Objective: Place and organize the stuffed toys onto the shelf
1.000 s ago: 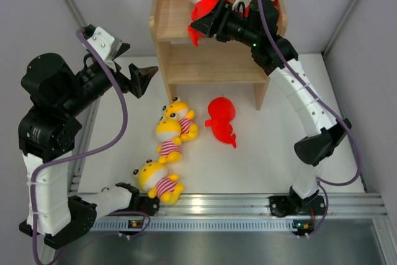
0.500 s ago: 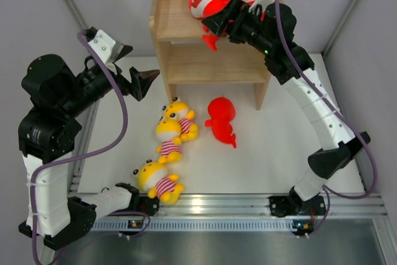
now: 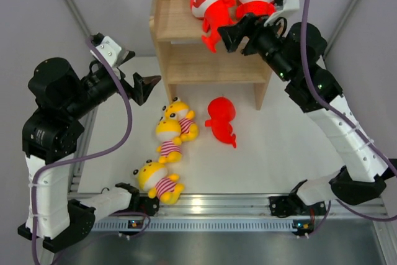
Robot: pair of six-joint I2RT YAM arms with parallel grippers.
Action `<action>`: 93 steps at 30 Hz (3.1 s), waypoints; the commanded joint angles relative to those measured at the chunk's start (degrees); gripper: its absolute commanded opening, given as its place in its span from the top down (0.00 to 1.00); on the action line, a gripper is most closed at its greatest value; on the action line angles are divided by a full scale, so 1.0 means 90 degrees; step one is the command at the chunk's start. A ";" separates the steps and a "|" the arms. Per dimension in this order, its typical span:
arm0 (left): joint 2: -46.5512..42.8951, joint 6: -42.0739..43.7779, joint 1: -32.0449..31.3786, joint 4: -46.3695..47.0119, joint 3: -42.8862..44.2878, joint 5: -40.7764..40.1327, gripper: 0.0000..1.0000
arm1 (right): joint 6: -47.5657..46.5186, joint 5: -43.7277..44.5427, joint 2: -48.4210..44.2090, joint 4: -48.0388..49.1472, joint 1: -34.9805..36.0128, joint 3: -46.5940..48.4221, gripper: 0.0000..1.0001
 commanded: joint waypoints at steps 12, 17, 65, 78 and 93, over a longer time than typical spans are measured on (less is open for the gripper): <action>-0.0677 0.1181 0.0037 -0.0799 -0.2579 -0.0531 0.05 | -0.1911 0.2870 -0.1247 0.1048 0.2736 -0.5895 0.03; -0.0687 0.1220 0.0057 -0.0838 -0.2560 -0.0580 0.04 | -0.1198 0.3321 -0.0214 0.1557 0.2736 -0.6551 0.01; -0.0589 0.1962 0.0086 -0.1854 -0.0304 -0.0512 0.03 | 0.4154 -0.3144 0.2767 0.3578 0.0646 0.1319 1.00; -0.0638 0.1952 0.0077 -0.1854 -0.0440 -0.0346 0.03 | 0.4702 -0.2353 0.3247 0.3765 0.0295 0.1319 0.69; -0.0492 0.1971 0.0086 -0.1874 -0.0470 -0.0112 0.03 | 0.3804 -0.1406 0.1471 0.3422 0.0500 -0.0486 0.16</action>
